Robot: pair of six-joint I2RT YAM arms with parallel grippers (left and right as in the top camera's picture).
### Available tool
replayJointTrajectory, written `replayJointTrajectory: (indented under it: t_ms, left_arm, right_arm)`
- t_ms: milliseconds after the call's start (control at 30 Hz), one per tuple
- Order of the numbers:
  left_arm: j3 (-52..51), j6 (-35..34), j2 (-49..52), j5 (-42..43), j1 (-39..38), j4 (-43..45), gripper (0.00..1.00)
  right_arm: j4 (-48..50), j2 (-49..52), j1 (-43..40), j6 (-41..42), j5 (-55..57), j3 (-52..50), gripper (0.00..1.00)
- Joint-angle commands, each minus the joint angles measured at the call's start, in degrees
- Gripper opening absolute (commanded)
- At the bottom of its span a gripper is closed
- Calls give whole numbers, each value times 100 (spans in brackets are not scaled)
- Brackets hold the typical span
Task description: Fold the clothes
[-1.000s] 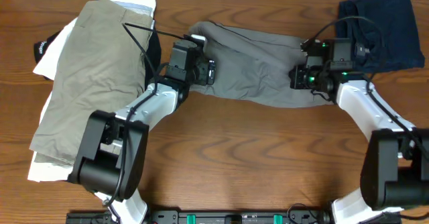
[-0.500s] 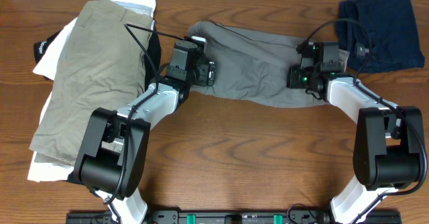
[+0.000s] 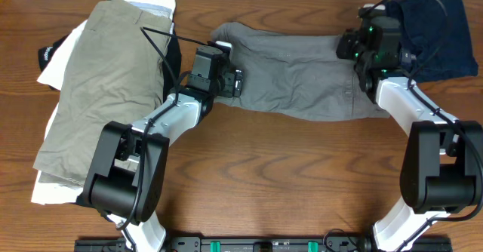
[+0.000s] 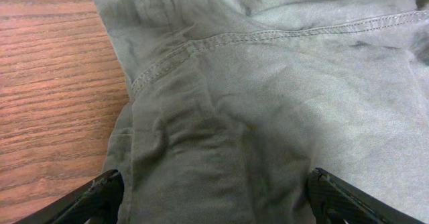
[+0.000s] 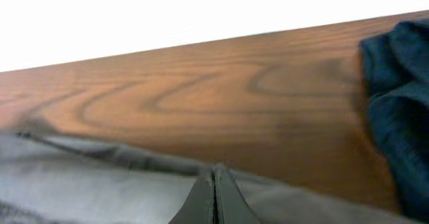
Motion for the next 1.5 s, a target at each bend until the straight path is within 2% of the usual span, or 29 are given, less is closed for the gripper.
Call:
replayJointTrajectory:
  t_ms: [0, 267, 367, 567, 800, 967, 1167, 1467]
  left_arm:
    - [72, 63, 52, 17, 9, -13, 88]
    - [72, 63, 52, 17, 9, -13, 88]
    - [72, 63, 52, 17, 9, -15, 88]
    - [72, 61, 52, 17, 9, -11, 88]
    - [72, 61, 52, 17, 9, -13, 88]
    - [72, 63, 52, 15, 9, -13, 88]
    - [72, 61, 52, 15, 9, -33, 88]
    - [72, 63, 52, 15, 9, -55, 88]
  right_arm:
    - [-17, 33, -50, 168, -22, 87, 1]
    - [-946, -164, 61, -4, -1377, 511, 1]
    - [-1010, -170, 256, -157, -1810, 623, 2]
    - [-824, 81, 940, -455, -1283, 623, 4]
    - [-20, 1296, 1322, -365, -1513, 881, 6]
    - [-28, 2109, 1318, -190, -1840, 1550, 5]
    - [-24, 2745, 1270, -81, -1488, 2315, 5]
    - [2, 3136, 796, 490, -1158, 2911, 4]
